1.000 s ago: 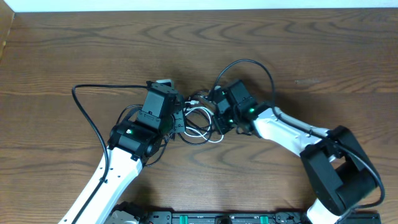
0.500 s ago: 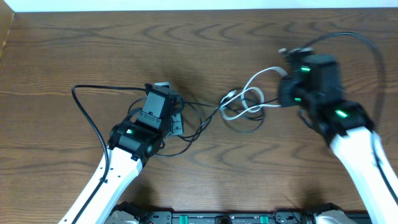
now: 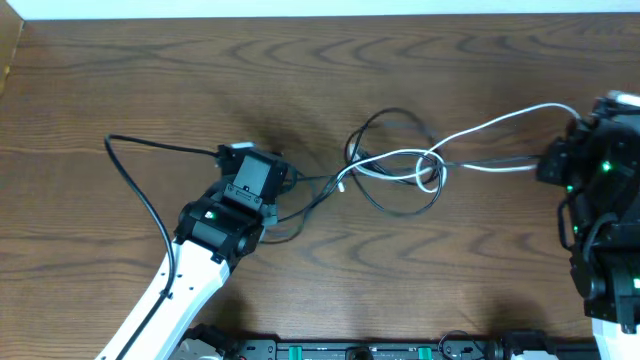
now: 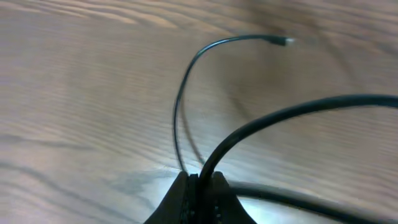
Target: Untangle cables
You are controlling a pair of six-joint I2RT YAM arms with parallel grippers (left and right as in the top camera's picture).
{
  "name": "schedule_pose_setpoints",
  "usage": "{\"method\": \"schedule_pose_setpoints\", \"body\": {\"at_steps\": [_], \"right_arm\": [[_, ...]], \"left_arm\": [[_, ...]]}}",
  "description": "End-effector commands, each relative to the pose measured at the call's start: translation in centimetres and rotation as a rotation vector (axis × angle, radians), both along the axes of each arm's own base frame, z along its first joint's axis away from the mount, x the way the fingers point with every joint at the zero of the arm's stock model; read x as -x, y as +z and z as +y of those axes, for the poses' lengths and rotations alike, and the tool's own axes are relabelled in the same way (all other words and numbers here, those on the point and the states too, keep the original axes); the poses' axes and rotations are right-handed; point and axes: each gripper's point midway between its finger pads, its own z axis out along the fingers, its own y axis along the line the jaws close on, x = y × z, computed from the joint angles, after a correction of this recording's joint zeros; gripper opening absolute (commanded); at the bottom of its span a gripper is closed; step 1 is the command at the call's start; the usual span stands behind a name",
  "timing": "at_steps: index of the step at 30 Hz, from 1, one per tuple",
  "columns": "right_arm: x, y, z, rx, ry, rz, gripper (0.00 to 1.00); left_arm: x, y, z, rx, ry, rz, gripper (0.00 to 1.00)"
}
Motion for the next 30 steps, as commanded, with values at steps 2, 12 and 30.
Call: {"method": "schedule_pose_setpoints", "body": {"at_steps": [2,12,30], "right_arm": [[3.8,2.0,-7.6,0.051,-0.419,-0.065,0.01],[4.3,0.9,-8.8,-0.036,-0.469,-0.059,0.01],[-2.7,-4.6,17.0,-0.587,1.025,0.181,0.49]], "left_arm": [[0.2,1.6,5.9,-0.179,0.205,-0.055,0.08],[1.8,1.0,10.1,-0.170,0.384,0.006,0.08],[0.0,3.8,-10.7,0.701,-0.670,0.008,0.42]]}}
